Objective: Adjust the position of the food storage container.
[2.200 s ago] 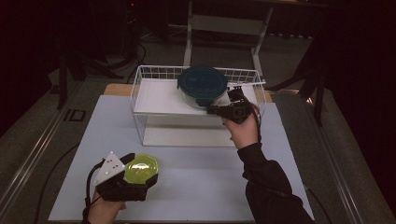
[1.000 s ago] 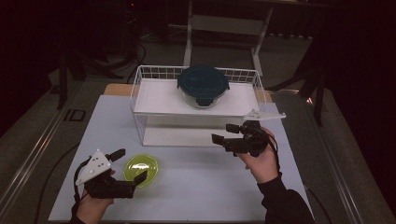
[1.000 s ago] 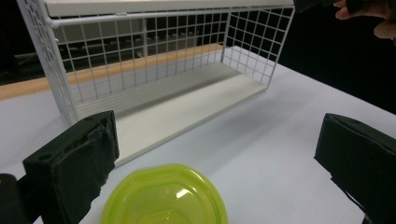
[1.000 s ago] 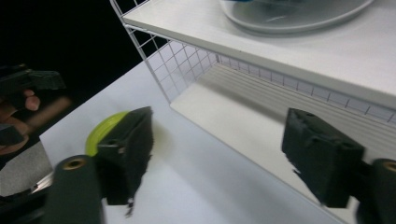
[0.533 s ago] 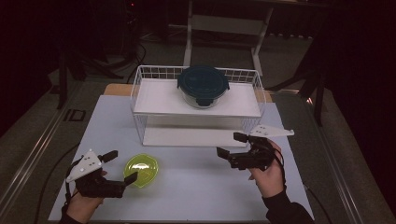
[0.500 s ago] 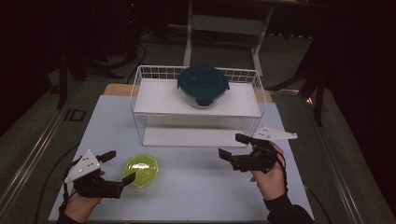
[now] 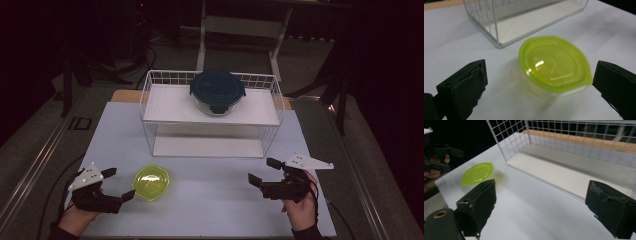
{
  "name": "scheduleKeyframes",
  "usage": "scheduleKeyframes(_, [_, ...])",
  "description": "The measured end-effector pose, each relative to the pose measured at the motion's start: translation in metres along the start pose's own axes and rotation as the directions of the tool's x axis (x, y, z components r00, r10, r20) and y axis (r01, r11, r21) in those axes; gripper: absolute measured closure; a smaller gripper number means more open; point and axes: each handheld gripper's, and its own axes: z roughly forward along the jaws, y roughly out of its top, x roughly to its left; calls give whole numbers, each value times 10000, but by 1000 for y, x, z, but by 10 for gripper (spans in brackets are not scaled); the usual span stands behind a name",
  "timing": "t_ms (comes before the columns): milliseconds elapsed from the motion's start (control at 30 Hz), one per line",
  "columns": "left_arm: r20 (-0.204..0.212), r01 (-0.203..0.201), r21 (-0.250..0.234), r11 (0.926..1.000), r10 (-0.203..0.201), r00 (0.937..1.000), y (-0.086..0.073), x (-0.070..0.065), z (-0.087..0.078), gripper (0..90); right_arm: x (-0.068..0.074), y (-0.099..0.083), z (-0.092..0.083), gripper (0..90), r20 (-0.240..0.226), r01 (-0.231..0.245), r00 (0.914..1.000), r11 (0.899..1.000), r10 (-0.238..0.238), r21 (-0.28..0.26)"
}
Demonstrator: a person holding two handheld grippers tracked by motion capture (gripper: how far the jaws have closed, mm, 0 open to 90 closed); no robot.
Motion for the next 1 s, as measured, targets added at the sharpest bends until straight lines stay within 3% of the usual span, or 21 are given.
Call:
scheduleKeyframes(133, [105, 39, 357, 9994, -43, 9999, -9, 8, 4, 0, -1, -9, -4, 89, 26, 96, 9999, 9993, -97, 352])
scheduleKeyframes(300, [-86, 66, 542, 9985, -61, 9999, -17, 11, 6, 38, -3, -18, -7, 89, -67, 84, 9999, 9998, -83, 204])
scheduleKeyframes(400, [4, 138, 798, 9967, -138, 9999, -22, 13, 7, 145, -3, -20, -10, 89, -127, 59, 9999, 9999, -57, 151])
scheduleKeyframes(600, [293, -44, 1521, 9884, -1, 9996, -29, 14, 15, 548, -4, -20, -13, 90, -187, -82, 9998, 10000, 82, -35])
scheduleKeyframes(700, [392, -282, 1777, 9837, 216, 9990, -31, 10, 20, 692, -5, -20, -14, 90, -131, -95, 9999, 9999, 94, -72])
scheduleKeyframes(767, [605, -234, 1838, 9827, 125, 9981, -30, 9, 23, 762, -5, -21, -14, 90, -120, -96, 9999, 9999, 96, -76])
scheduleKeyframes(867, [712, -432, 1912, 9806, 300, 9970, -29, 5, 26, 875, -5, -22, -13, 90, -112, -114, 9999, 9999, 114, -3])
scheduleKeyframes(1000, [813, -511, 2002, 9784, 354, 9961, -26, 2, 32, 885, -6, -23, -12, 90, -109, -126, 9999, 9999, 126, 47])
